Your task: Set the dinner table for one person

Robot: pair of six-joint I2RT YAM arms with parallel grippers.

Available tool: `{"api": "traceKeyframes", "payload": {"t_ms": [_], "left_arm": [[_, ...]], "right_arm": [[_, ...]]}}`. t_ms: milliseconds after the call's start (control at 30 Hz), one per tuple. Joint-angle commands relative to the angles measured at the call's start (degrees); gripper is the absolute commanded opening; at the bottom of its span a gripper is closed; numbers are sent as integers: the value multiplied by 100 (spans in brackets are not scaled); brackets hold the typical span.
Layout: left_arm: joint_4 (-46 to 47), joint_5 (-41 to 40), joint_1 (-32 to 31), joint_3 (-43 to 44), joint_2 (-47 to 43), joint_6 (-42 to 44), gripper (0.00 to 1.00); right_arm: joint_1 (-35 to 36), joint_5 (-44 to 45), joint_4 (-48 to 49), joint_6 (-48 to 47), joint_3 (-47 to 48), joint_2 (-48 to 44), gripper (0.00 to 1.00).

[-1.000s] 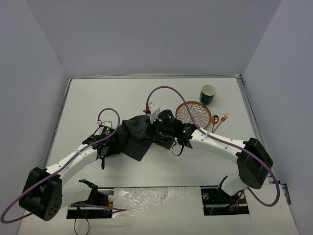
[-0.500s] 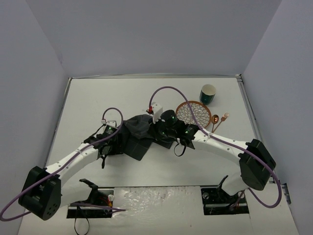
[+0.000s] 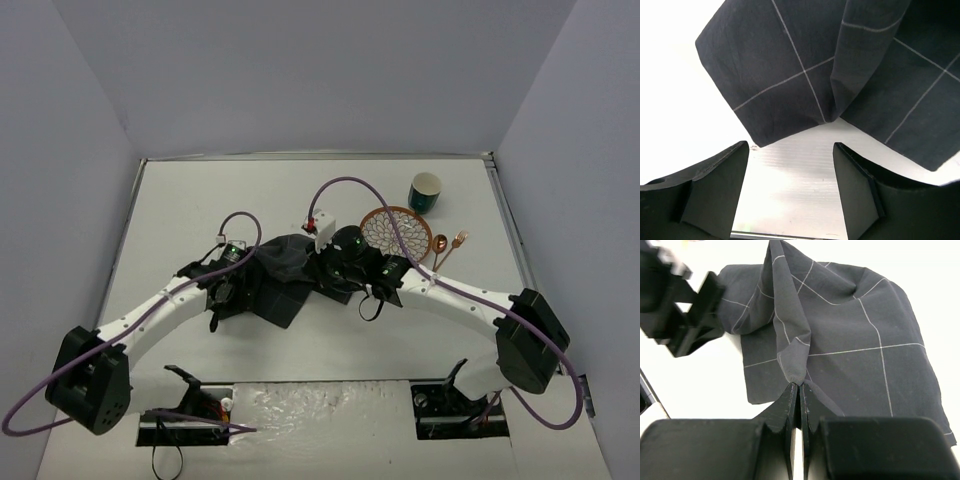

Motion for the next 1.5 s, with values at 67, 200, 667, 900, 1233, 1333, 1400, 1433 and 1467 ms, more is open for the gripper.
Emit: {"api": "traceKeyframes", "payload": {"t_ms": [67,200,667,900,1233,1333,1400,1433,1467], "left_arm": [[-266,70,-29,417,611,286,64],[-57,128,-20,375,959,301,63],[279,0,344,169,1377,-64,55],[217,-205,531,77,1264,-284,50],[525,17,853,-193,1370,-429,28],[540,18,892,-201,1369,-430,23],[596,58,937,-217,1360,-424,15],[622,73,958,-232,1360,-413,11],[642,84,996,-237,1347,-411,4]], "right_arm": [[-69,-61,425,63,-6,-382,0],[-94,-53,433,47,-58,-466,0],[-207,-79,425,-6,-326,-888,0],[-271,-65,424,14,-465,-1131,0],[-412,121,371,108,-673,-1577,0],[-442,105,356,117,-695,-1638,0],[-448,101,354,128,-690,-1665,0],[-453,90,354,133,-689,-1660,0],[-454,81,354,135,-689,-1659,0]]}}
